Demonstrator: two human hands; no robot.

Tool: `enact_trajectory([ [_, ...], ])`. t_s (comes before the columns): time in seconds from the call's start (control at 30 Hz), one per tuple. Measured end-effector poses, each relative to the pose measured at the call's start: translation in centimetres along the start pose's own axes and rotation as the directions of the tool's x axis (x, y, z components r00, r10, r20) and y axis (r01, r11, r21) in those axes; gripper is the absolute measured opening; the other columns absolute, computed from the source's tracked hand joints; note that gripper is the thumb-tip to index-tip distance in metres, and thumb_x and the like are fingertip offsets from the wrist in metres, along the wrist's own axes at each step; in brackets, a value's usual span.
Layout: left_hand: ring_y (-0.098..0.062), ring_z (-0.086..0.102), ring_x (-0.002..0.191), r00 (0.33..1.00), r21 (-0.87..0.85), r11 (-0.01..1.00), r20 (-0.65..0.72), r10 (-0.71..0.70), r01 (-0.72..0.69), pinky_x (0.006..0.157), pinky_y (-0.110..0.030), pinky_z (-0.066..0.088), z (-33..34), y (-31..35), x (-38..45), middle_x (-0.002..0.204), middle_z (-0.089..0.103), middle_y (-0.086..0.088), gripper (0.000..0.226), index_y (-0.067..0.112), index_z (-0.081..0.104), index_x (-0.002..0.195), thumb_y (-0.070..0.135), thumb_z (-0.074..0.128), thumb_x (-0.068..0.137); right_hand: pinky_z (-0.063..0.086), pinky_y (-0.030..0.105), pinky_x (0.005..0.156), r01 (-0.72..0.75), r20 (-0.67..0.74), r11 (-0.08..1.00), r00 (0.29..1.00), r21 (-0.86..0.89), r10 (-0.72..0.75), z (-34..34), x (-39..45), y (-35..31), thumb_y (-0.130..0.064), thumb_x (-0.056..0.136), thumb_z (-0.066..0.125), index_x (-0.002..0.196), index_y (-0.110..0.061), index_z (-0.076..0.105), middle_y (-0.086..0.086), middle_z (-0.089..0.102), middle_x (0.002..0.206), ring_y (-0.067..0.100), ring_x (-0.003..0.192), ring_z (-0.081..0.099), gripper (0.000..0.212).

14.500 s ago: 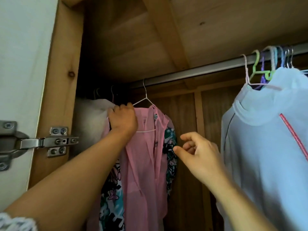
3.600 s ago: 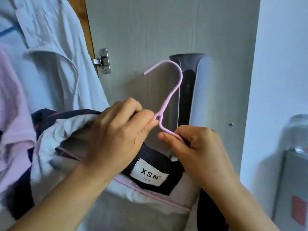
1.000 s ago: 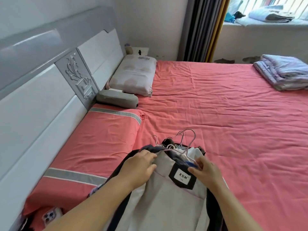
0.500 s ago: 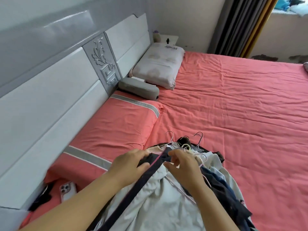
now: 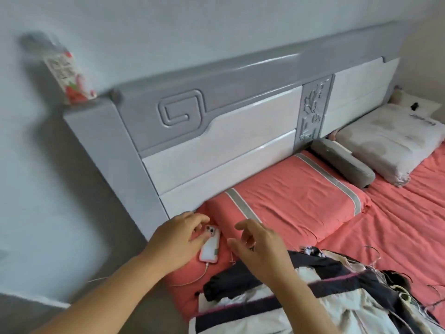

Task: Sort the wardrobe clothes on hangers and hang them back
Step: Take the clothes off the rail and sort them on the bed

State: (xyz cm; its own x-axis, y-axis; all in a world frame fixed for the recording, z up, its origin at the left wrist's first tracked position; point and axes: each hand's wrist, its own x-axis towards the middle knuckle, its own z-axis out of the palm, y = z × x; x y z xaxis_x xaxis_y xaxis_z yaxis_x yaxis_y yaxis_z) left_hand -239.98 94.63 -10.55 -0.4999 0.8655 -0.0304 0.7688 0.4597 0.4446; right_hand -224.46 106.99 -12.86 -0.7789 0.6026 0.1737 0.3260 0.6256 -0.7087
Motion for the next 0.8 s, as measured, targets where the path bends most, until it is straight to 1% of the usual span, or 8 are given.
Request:
enact_trajectory([
  [0.1, 0.001, 0.051, 0.084, 0.995, -0.024, 0.997, -0.063, -0.08, 0.079, 0.071, -0.005, 0.036, -3.2, -4.2, -3.5, 0.102, 0.052, 0.019, 0.034, 0.03, 0.056, 0.124, 0.034, 0.06, 0.09, 0.047, 0.023, 0.067, 0.088, 0.07, 0.996, 0.994, 0.008, -0.088, 3.6, 1.2, -4.8, -0.034, 0.082, 0.068, 0.105, -0.021, 0.063, -0.01, 0.06, 0.081, 0.008, 0.073, 0.055, 0.027],
  [0.17, 0.0, 0.052, 0.087, 0.984, -0.025, 0.99, -0.111, -0.14, 0.138, 0.071, -0.006, 0.036, -5.7, -7.1, -6.5, 0.109, 0.056, 0.016, 0.037, 0.03, 0.054, 0.127, 0.037, 0.058, 0.091, 0.045, 0.024, 0.065, 0.16, 0.12, 0.987, 0.98, 0.021, -0.161, 6.4, 1.8, -8.2, -0.034, 0.082, 0.067, 0.104, -0.02, 0.064, -0.01, 0.06, 0.079, 0.008, 0.07, 0.055, 0.027],
  [0.27, 0.001, 0.053, 0.095, 0.957, -0.024, 0.977, -0.198, -0.21, 0.21, 0.079, -0.014, 0.04, -9.1, -11.3, -10.8, 0.114, 0.056, 0.017, 0.039, 0.032, 0.052, 0.129, 0.041, 0.056, 0.091, 0.048, 0.026, 0.067, 0.231, 0.173, 0.972, 0.956, 0.052, -0.236, 10.1, 2.3, -13.8, -0.035, 0.082, 0.067, 0.105, -0.021, 0.064, -0.01, 0.061, 0.077, 0.006, 0.07, 0.056, 0.027],
  [0.37, 0.002, 0.053, 0.094, 0.917, -0.048, 0.958, -0.279, -0.284, 0.283, 0.072, -0.009, 0.037, -12.7, -15.6, -15.7, 0.109, 0.054, 0.019, 0.038, 0.034, 0.051, 0.128, 0.042, 0.054, 0.091, 0.05, 0.03, 0.069, 0.311, 0.211, 0.944, 0.921, 0.108, -0.327, 13.8, 2.3, -20.3, -0.045, 0.078, 0.059, 0.104, -0.023, 0.063, -0.01, 0.062, 0.075, 0.007, 0.07, 0.057, 0.034],
  [0.53, 0.001, 0.055, 0.092, 0.822, -0.033, 0.918, -0.433, -0.37, 0.396, 0.075, -0.013, 0.045, -18.9, -21.9, -24.5, 0.103, 0.05, 0.025, 0.039, 0.036, 0.052, 0.128, 0.044, 0.055, 0.09, 0.049, 0.027, 0.072, 0.47, 0.264, 0.858, 0.817, 0.208, -0.512, 20.0, 1.8, -31.1, -0.047, 0.083, 0.064, 0.109, -0.027, 0.061, -0.011, 0.062, 0.078, 0.006, 0.074, 0.058, 0.032],
  [0.63, 0.002, 0.053, 0.094, 0.758, -0.023, 0.889, -0.514, -0.403, 0.457, 0.071, -0.004, 0.037, -22.1, -25.2, -29.7, 0.104, 0.048, 0.026, 0.041, 0.033, 0.051, 0.129, 0.042, 0.056, 0.089, 0.048, 0.024, 0.07, 0.553, 0.276, 0.784, 0.736, 0.283, -0.619, 23.8, 0.9, -37.5, -0.047, 0.084, 0.064, 0.11, -0.029, 0.059, -0.011, 0.062, 0.08, 0.006, 0.077, 0.058, 0.033],
  [0.73, 0.004, 0.051, 0.096, 0.692, -0.023, 0.864, -0.588, -0.418, 0.503, 0.07, -0.004, 0.036, -25.1, -27.6, -33.9, 0.106, 0.05, 0.024, 0.041, 0.032, 0.051, 0.13, 0.04, 0.056, 0.09, 0.046, 0.02, 0.068, 0.607, 0.282, 0.711, 0.656, 0.353, -0.7, 26.9, 0.2, -43.1, -0.049, 0.083, 0.063, 0.112, -0.029, 0.058, -0.012, 0.06, 0.081, 0.005, 0.078, 0.058, 0.035],
  [0.8, 0.004, 0.051, 0.096, 0.64, -0.031, 0.845, -0.638, -0.428, 0.534, 0.072, -0.008, 0.041, -27.2, -28.8, -36.5, 0.106, 0.051, 0.023, 0.041, 0.033, 0.051, 0.129, 0.04, 0.056, 0.089, 0.047, 0.02, 0.069, 0.634, 0.273, 0.665, 0.61, 0.395, -0.744, 28.5, -0.3, -46.8, -0.049, 0.083, 0.063, 0.114, -0.029, 0.057, -0.013, 0.058, 0.081, 0.004, 0.078, 0.057, 0.037],
])
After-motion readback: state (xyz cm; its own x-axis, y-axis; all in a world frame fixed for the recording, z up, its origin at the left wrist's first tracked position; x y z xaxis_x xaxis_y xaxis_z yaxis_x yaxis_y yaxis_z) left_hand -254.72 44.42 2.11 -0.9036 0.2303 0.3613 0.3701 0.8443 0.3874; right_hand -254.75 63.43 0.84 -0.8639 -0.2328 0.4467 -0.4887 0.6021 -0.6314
